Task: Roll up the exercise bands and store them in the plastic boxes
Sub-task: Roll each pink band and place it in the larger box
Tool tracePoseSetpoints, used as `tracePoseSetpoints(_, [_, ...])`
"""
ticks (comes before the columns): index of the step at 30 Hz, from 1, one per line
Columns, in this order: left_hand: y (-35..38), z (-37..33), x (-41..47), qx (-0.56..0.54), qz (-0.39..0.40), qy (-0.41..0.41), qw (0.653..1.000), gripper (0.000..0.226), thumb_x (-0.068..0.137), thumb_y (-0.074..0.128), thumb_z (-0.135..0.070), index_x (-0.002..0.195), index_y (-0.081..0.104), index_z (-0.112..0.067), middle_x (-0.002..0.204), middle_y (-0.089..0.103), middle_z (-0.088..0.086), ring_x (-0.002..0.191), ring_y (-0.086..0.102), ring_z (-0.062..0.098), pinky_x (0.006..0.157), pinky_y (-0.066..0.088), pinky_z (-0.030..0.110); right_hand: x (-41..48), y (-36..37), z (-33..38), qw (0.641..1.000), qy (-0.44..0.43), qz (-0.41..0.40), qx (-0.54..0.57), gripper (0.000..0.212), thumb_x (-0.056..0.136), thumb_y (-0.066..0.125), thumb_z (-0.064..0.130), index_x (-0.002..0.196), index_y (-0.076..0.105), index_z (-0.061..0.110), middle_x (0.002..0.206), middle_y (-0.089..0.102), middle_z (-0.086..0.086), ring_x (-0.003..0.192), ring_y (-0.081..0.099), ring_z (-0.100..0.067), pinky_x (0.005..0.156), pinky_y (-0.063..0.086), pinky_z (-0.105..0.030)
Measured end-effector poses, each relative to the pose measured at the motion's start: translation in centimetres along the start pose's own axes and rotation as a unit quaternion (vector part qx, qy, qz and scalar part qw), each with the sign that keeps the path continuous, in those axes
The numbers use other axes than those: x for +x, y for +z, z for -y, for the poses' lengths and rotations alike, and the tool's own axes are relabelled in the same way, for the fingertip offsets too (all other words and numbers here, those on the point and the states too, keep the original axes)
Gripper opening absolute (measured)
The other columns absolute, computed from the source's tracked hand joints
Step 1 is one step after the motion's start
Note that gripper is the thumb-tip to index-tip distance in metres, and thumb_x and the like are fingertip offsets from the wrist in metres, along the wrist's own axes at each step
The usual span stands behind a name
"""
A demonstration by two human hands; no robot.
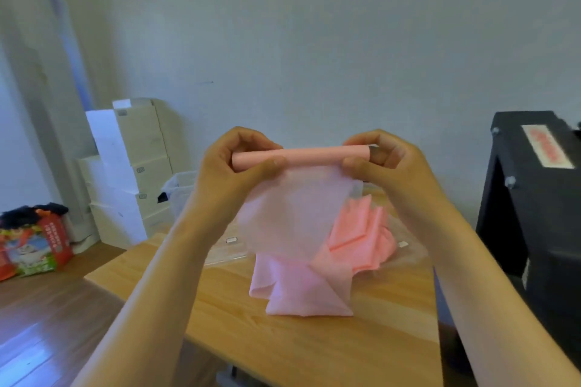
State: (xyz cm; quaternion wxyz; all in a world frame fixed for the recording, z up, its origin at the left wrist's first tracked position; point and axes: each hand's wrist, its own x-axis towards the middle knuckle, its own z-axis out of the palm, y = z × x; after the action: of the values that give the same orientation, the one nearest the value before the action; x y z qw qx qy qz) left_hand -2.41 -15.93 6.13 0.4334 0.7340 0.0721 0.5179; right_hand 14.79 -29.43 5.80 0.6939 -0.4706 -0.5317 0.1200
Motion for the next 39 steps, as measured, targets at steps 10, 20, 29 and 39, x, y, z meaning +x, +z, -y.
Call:
tracePoseSetpoints(10, [-0.3,-9.4,1.8,-0.024,0.025,0.062,0.997,0.019,0.072,0.077,-0.017,0.083,0.064,-0.023,0.089,0.073,-0.005,0.075,0.065,0.010,0.064,0.052,0.020,-0.2,-0.5,10.1,0.998,-0.065,-0.003,-0.020,0.014,0.084,0.067,0.004,0.091,0.066,0.017,0.074,0.070,0.005,0.064,0.063,-0.010,0.053,0.048,-0.019])
tracePoseSetpoints(20, [-0.8,-7.1,2.2,-0.027,0.042,0.003,0.999,0.023,0.071,0.080,-0.015,0.086,0.065,-0.022,0.088,0.073,-0.005,0.079,0.065,0.013,0.072,0.053,0.028,0.3,0.0,8.5,0.997,-0.035,-0.027,-0.056,0.011,0.086,0.068,0.011,0.095,0.067,0.018,0.080,0.071,0.001,0.067,0.064,-0.010,0.060,0.050,-0.023])
tracePoseSetpoints(29, [-0.6,-0.5,5.5,0.011,0.033,-0.027,0.999,0.020,0.063,0.079,-0.019,0.074,0.068,-0.031,0.095,0.072,-0.001,0.084,0.064,0.012,0.076,0.051,0.028,4.5,0.3,1.9,0.996,0.009,-0.041,-0.073,0.020,0.085,0.065,-0.002,0.099,0.064,0.012,0.089,0.068,-0.009,0.078,0.062,-0.014,0.083,0.051,-0.035])
tracePoseSetpoints(39, [-0.1,6.9,7.8,0.020,0.037,-0.089,0.995,0.025,0.061,0.081,-0.022,0.080,0.066,-0.025,0.081,0.064,-0.009,0.075,0.057,0.008,0.062,0.044,0.017,6.4,0.0,-4.9,0.995,0.056,-0.067,-0.045,0.021,0.085,0.064,-0.002,0.099,0.062,0.013,0.081,0.066,-0.002,0.066,0.061,-0.001,0.062,0.048,-0.014])
